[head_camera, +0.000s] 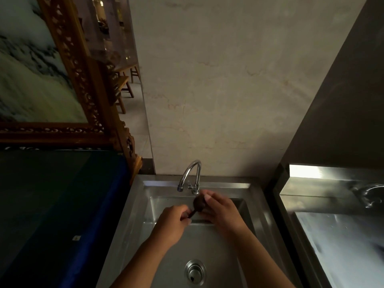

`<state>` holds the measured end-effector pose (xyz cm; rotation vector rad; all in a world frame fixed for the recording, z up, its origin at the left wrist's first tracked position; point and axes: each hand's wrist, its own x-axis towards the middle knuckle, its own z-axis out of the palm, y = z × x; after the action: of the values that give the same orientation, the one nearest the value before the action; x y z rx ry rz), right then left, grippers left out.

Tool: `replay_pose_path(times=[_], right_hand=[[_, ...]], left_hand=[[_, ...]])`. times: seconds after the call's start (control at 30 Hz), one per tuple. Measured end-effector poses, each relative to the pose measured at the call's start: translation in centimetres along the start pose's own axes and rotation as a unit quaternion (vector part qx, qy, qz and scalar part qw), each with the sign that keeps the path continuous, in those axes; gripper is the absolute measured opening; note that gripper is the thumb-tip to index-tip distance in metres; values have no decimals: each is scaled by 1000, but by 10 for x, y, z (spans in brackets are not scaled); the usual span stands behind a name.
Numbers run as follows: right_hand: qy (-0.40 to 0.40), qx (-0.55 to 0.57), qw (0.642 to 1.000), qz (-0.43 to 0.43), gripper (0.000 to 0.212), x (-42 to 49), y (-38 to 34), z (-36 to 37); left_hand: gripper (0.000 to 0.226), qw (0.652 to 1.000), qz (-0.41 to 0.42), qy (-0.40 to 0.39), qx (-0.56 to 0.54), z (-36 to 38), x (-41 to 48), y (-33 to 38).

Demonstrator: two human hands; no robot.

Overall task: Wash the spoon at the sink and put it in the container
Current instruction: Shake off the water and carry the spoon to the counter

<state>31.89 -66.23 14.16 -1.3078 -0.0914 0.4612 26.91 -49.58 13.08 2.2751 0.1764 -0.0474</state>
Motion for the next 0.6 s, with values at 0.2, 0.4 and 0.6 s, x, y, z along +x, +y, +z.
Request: replay_pose_path(times=[0.2, 0.4, 0.6], right_hand=[[-3, -225, 971, -79, 23, -10, -13, 4], [3, -461, 877, -140, 20, -34, 0, 3], [20, -553, 819, -151, 35, -47, 10, 5]], left_hand=[[12, 951, -45, 46, -302, 1, -2, 14], [9, 822, -111, 99, -550, 6, -15, 3], [7, 765, -147, 103, -619, 14, -19, -3]])
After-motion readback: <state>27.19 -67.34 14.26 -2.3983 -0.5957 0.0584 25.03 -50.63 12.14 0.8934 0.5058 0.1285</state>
